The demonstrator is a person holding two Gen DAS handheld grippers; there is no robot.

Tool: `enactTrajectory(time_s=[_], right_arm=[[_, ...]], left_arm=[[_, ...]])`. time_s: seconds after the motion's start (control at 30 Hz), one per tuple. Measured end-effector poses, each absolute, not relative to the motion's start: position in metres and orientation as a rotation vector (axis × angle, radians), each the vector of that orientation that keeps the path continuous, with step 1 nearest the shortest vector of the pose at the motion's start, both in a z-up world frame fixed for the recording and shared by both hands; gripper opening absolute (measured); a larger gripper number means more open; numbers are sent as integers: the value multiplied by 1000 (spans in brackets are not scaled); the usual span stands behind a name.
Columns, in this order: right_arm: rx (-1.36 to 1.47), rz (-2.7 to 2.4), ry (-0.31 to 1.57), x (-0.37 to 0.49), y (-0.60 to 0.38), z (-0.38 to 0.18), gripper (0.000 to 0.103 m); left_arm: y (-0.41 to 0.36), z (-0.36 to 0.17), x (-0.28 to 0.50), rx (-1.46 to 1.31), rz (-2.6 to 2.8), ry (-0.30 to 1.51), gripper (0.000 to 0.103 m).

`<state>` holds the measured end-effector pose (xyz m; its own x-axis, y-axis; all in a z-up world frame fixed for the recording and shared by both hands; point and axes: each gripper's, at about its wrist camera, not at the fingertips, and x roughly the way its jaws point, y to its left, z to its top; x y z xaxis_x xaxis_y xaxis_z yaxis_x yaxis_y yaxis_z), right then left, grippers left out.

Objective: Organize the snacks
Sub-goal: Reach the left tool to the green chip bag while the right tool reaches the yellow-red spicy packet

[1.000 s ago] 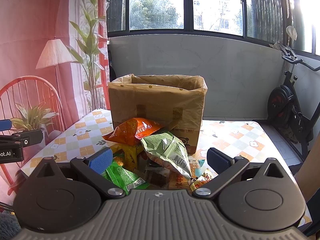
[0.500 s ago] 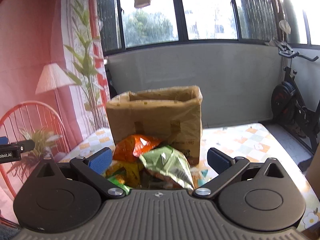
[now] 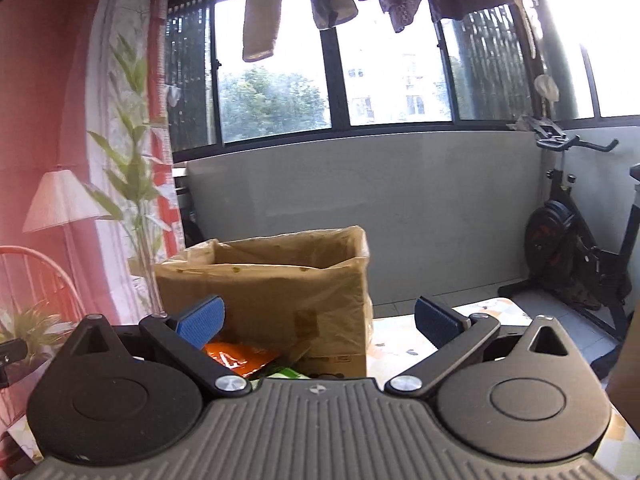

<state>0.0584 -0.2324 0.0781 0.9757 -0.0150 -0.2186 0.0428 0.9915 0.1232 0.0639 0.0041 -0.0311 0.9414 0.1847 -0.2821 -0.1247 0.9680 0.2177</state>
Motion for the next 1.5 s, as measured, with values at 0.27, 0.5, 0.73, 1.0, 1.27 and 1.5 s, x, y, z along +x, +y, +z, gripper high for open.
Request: enactTrajectory(time_s=[0.27, 0.5, 0.73, 1.0, 1.27, 1.5], right_arm=[[101, -48, 274, 77, -237, 42, 103], [74, -39, 319, 84, -228, 0, 103], [88, 3, 376, 84, -228, -25, 103], [90, 34, 439, 98, -227, -40, 103], [95, 10, 512, 104, -235, -49, 102], [73, -66, 570, 111, -245, -60, 99]], left_arm=[[-25, -77, 89, 233, 5, 457, 95], [-14, -114, 104, 74, -115, 708, 94], [-8, -124, 114, -31, -155, 752, 94], [-2, -136, 141, -239, -219, 774, 94], [-17, -146, 164, -245, -270, 766, 92], [-33, -136, 147, -63, -319, 657, 72]])
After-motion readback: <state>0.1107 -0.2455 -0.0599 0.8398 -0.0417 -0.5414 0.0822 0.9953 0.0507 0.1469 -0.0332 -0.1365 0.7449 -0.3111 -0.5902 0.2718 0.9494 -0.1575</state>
